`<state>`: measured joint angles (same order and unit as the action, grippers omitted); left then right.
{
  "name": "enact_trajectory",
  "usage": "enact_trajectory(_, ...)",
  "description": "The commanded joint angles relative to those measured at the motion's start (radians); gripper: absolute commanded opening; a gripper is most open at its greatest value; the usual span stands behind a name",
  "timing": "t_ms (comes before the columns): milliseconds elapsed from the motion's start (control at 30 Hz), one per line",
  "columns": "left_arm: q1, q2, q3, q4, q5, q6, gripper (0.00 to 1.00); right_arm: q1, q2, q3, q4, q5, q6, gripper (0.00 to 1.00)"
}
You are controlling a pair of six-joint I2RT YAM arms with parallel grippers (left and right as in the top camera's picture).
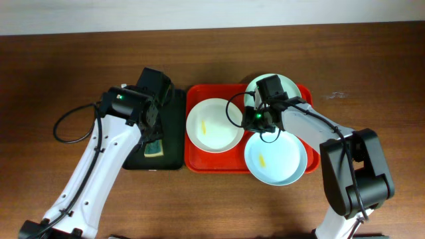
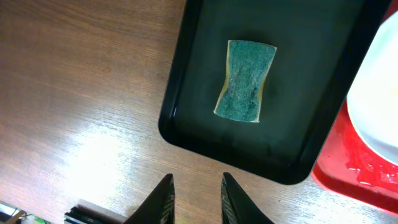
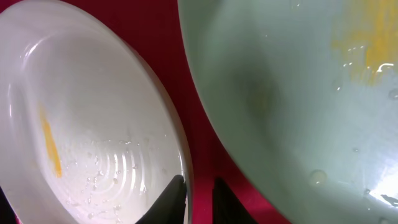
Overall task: Clean dirty plates on tray and stack at the side
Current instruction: 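Lower left gripper and grasp the yellow-green sponge on the black tray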
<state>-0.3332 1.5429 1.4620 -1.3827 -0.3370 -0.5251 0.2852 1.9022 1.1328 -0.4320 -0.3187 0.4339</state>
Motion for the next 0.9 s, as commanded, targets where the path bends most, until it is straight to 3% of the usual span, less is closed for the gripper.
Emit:
enact_trajectory(0, 0.003, -0.004, -0.006, 0.002, 0.000, -0.013, 0.24, 0.004, 0.019, 0.013, 0.000, 0.013, -0.002, 0.08)
enact_trajectory(33, 0.003, -0.004, -0.007, 0.002, 0.000, -0.013, 0.24, 0.004, 0.019, 0.013, -0.001, 0.013, -0.002, 0.04)
enact_trajectory(167, 0.003, -0.004, -0.037, 0.005, 0.000, -0.013, 0.23, 0.004, 0.019, 0.013, -0.002, 0.013, -0.002, 0.04)
enact_trajectory(267, 0.003, -0.004, -0.097, 0.055, 0.019, 0.044, 0.31, 0.004, 0.019, 0.013, -0.002, 0.013, -0.002, 0.04)
enact_trajectory(500, 0.058, -0.001, -0.161, 0.225, 0.256, 0.184, 0.42, 0.003, 0.019, 0.013, -0.002, 0.013, -0.002, 0.04)
enact_trajectory(767, 0.199, 0.051, -0.162, 0.317, 0.401, 0.270, 0.38, 0.003, 0.019, 0.013, -0.002, 0.013, -0.003, 0.04)
enact_trajectory(867, 0.203, 0.119, -0.162, 0.342, 0.394, 0.273, 0.31, 0.003, 0.019, 0.013, -0.002, 0.013, -0.003, 0.04)
